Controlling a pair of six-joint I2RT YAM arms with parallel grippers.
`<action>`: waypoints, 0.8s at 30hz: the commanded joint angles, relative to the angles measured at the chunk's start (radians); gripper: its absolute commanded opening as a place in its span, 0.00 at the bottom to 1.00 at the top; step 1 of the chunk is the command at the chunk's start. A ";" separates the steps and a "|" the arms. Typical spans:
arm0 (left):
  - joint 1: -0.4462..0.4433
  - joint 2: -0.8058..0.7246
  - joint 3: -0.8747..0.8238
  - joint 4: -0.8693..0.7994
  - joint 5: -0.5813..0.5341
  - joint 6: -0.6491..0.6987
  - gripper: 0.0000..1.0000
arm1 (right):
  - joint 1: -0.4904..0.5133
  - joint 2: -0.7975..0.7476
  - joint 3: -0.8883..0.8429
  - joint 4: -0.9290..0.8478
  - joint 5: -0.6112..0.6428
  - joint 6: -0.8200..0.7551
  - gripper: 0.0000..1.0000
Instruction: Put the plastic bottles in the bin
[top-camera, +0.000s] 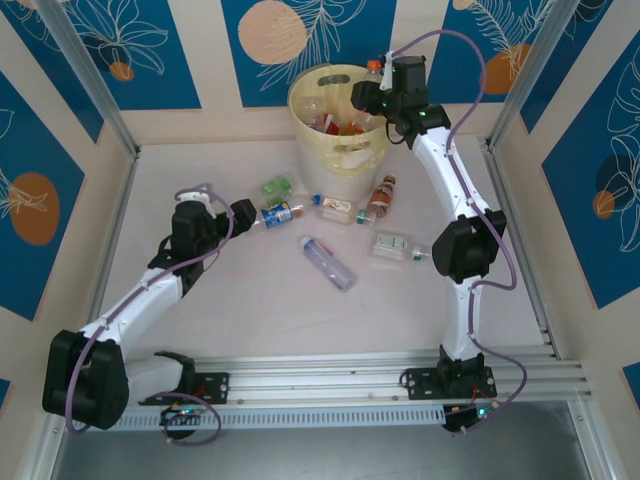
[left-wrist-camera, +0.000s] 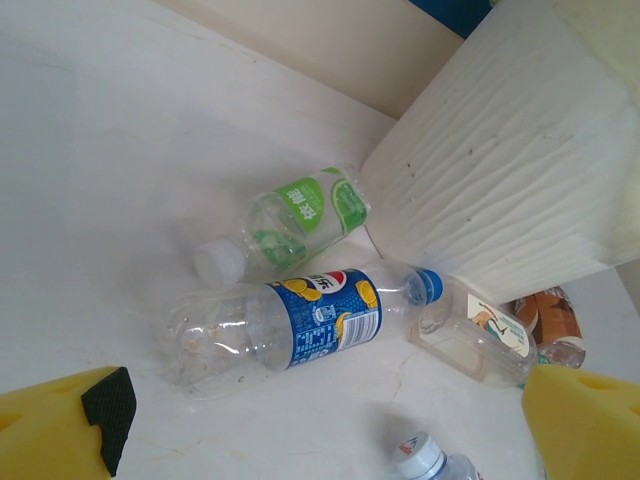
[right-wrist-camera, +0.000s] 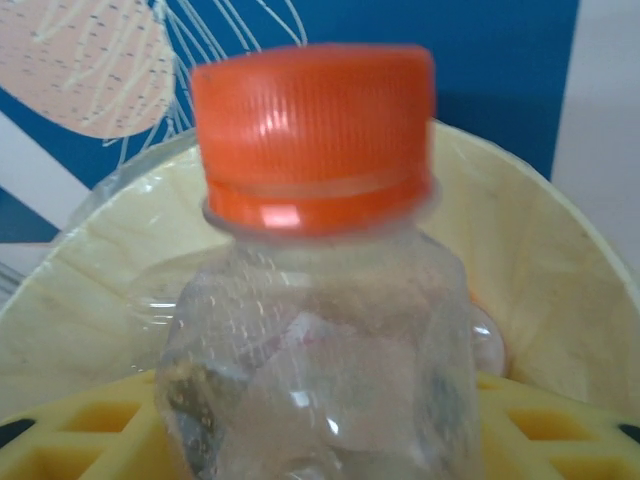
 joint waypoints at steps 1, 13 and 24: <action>0.016 0.014 0.000 -0.002 -0.005 0.011 1.00 | 0.009 0.010 0.035 -0.038 0.102 -0.023 0.62; 0.020 0.013 -0.001 -0.014 -0.004 0.000 1.00 | 0.015 -0.014 0.029 -0.065 0.145 -0.056 0.79; 0.023 0.019 -0.001 -0.019 -0.002 -0.007 1.00 | 0.037 -0.133 -0.074 0.015 0.130 -0.072 0.84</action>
